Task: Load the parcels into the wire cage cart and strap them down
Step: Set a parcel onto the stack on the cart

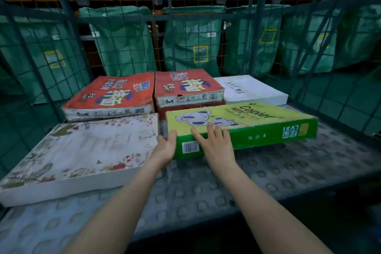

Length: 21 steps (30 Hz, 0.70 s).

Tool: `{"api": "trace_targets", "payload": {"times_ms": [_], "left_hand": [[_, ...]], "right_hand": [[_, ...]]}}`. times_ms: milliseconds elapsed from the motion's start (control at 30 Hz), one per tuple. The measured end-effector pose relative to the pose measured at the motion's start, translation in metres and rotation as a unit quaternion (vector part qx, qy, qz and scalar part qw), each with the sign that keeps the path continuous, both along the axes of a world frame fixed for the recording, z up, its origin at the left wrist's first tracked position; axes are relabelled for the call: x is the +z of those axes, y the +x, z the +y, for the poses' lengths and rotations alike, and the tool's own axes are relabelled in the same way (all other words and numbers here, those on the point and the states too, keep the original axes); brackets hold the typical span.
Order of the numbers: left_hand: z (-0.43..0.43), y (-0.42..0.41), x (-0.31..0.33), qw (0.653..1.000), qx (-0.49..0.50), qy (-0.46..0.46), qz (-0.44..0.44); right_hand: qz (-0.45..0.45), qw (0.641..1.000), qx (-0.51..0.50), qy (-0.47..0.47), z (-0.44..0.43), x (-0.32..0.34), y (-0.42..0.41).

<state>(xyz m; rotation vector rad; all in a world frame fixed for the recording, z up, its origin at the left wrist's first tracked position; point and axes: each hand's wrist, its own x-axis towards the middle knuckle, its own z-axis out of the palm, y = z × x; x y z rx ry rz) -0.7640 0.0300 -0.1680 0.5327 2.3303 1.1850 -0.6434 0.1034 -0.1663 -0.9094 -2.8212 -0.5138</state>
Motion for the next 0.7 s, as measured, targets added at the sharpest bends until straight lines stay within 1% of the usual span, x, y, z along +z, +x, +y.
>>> {"api": "trace_targets", "payload": {"times_ms": [67,167,267,333,467,533,633,700], "left_hand": [[0.005,-0.013,-0.003,1.0,0.013,-0.017,-0.009],[0.003,-0.019,-0.002,0.999,0.018,-0.05,-0.013],[-0.001,-0.02,-0.001,0.998,0.002,-0.066,-0.003],[-0.003,-0.017,-0.001,0.997,-0.002,-0.078,0.005],[-0.005,-0.016,0.0,0.996,0.003,-0.089,0.007],[-0.007,-0.015,0.002,0.996,-0.012,-0.087,0.006],[-0.01,-0.012,0.007,0.993,-0.036,-0.104,-0.042],[-0.009,-0.012,0.017,0.986,-0.049,-0.146,-0.067]], "right_hand": [[0.017,0.999,-0.02,-0.048,-0.001,-0.004,-0.005],[0.029,0.991,-0.009,-0.13,0.003,-0.011,-0.011],[0.043,0.983,0.014,-0.178,0.002,-0.011,-0.011],[0.056,0.979,0.018,-0.193,0.001,-0.012,-0.01],[0.075,0.978,0.031,-0.194,0.0,-0.016,-0.009],[0.082,0.977,0.038,-0.195,0.0,-0.018,-0.008],[0.087,0.973,0.04,-0.209,0.001,-0.026,-0.009],[0.057,0.97,0.045,-0.232,-0.002,-0.036,-0.012]]}}
